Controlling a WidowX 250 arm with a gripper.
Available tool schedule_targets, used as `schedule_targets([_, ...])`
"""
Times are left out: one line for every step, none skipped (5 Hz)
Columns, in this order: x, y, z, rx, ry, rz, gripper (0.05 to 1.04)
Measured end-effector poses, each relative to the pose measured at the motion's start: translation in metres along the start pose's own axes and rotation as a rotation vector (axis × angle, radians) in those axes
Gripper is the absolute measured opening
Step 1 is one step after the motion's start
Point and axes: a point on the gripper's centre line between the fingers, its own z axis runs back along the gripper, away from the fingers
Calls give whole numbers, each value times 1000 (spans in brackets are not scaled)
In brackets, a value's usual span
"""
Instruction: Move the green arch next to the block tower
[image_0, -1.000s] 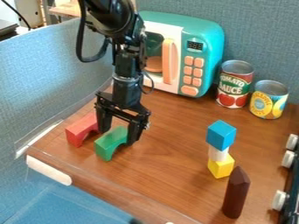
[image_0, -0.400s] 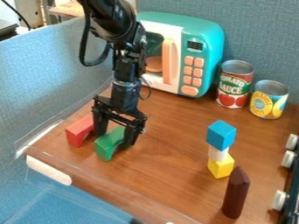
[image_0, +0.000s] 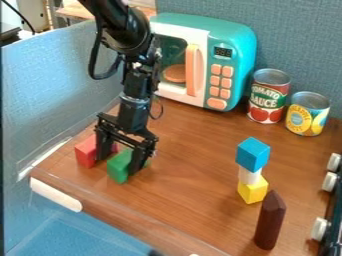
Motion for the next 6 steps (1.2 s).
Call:
schedule_targets([2,4,2,1,-3,21,947])
schedule_targets([1,3,2,-27,-5,3,666])
schedule_targets([2,-2,2,-55,-21,-19,585])
schedule_targets([-6,-22,12,-121,-105,-8,585])
schedule_targets([-29,-58,41,-177,-220,-67,585])
schedule_targets([-57,-103,48,-223,-260,-159,585])
